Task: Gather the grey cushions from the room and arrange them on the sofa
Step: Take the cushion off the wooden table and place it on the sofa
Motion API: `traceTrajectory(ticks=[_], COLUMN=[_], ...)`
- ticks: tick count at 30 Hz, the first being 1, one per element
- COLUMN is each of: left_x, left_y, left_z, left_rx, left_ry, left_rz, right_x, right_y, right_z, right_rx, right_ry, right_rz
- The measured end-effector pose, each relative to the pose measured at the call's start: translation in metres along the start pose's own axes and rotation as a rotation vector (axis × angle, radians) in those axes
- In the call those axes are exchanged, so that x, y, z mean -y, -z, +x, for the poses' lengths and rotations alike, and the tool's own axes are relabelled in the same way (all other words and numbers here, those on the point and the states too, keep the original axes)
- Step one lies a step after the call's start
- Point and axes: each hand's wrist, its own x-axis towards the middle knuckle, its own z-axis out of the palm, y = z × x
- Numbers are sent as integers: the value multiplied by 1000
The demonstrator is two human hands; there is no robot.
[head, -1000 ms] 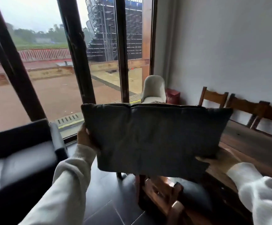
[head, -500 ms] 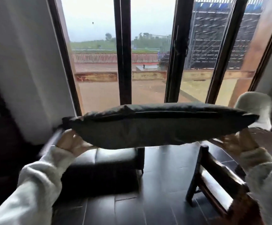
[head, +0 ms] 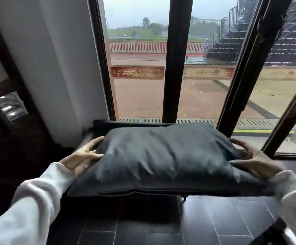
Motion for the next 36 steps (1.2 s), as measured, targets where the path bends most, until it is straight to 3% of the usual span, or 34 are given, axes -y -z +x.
traceTrajectory(ticks=[3, 7, 12, 19, 24, 28, 36], left_x=[-5, -20, -17, 27, 51, 77, 183], left_y=[9, 3, -2, 23, 57, 89, 137], left_z=[69, 176, 297, 455, 589, 701, 856], left_rx=[-94, -243, -415, -486, -522, -565, -498], left_ry=[22, -59, -67, 81, 246, 383, 662], left_rz=[30, 15, 45, -55, -158, -78, 47], right_x=[-15, -30, -61, -117, -175, -229, -350], right_y=[-6, -3, -11, -10, -17, -17, -10], right_z=[78, 204, 339, 484, 588, 679, 802], right_rx=[19, -134, -221, -191, -315, -510, -649], right_ry=[-71, -85, -91, -306, -398, -546, -731], right_rz=[-3, 58, -230, -148, -51, -5, -52])
